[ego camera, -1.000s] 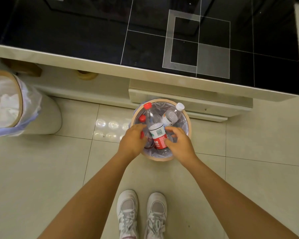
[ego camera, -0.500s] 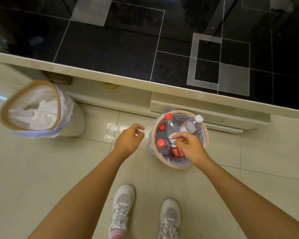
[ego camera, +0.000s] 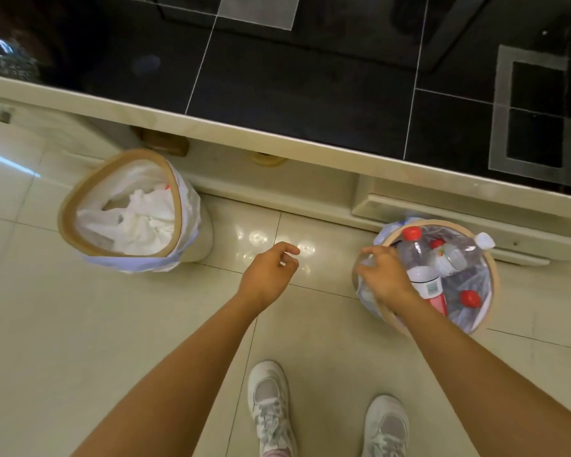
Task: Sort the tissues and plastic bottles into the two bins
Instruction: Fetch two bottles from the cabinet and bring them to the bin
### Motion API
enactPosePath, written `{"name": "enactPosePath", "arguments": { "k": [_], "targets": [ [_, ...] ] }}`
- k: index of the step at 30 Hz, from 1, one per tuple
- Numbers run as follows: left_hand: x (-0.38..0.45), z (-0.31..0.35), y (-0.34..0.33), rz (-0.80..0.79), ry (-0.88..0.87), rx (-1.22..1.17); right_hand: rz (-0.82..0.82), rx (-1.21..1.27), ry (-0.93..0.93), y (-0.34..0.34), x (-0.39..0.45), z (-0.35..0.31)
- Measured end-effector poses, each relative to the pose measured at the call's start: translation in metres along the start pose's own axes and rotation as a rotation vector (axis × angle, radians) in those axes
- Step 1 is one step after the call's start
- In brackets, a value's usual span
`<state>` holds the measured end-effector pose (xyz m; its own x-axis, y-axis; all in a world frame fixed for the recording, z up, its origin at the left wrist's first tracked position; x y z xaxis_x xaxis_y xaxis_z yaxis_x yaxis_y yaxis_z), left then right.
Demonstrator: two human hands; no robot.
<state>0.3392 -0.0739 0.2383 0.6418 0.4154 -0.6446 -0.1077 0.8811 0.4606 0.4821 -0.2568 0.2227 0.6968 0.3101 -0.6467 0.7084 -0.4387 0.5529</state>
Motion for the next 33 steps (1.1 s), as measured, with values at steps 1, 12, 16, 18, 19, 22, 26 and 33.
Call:
{"name": "enactPosePath", "arguments": {
  "k": [1,12,16,18,19,22,26,33],
  "targets": [
    [0.002,-0.002,0.001,-0.012,-0.006,0.005,0.017,0.006,-0.015,-0.001,0.004,-0.001],
    [0.015,-0.013,-0.017,-0.081,0.025,-0.023,0.011,-0.028,-0.084,-0.022,0.005,0.007],
    [0.018,-0.013,-0.022,-0.084,0.029,-0.009,-0.016,-0.062,-0.026,-0.036,-0.001,-0.005],
    [0.019,-0.014,-0.018,-0.069,0.032,-0.026,-0.032,-0.076,0.001,-0.045,-0.002,-0.015],
    [0.020,-0.014,-0.016,-0.058,0.031,-0.032,-0.042,-0.072,0.012,-0.050,-0.003,-0.021],
    [0.022,-0.018,-0.004,-0.026,0.038,-0.046,-0.084,-0.042,0.046,-0.068,-0.005,-0.040],
    [0.024,-0.026,0.029,0.101,-0.007,0.065,-0.158,-0.029,0.112,-0.094,-0.009,-0.068],
    [0.029,-0.056,0.109,0.447,0.032,0.425,-0.201,-0.039,0.181,-0.132,-0.008,-0.106]
  ]
}}
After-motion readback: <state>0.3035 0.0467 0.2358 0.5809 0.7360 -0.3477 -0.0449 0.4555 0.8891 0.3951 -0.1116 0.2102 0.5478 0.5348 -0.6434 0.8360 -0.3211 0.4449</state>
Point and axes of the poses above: each hand's wrist, its own x-axis towards the middle knuckle, its own y-axis out of the back of the hand, z = x × y, the point moved 9 cm from there along x, towards the middle knuckle, and after that the axes turned 6 degrees about x, right-handed, at the moved point
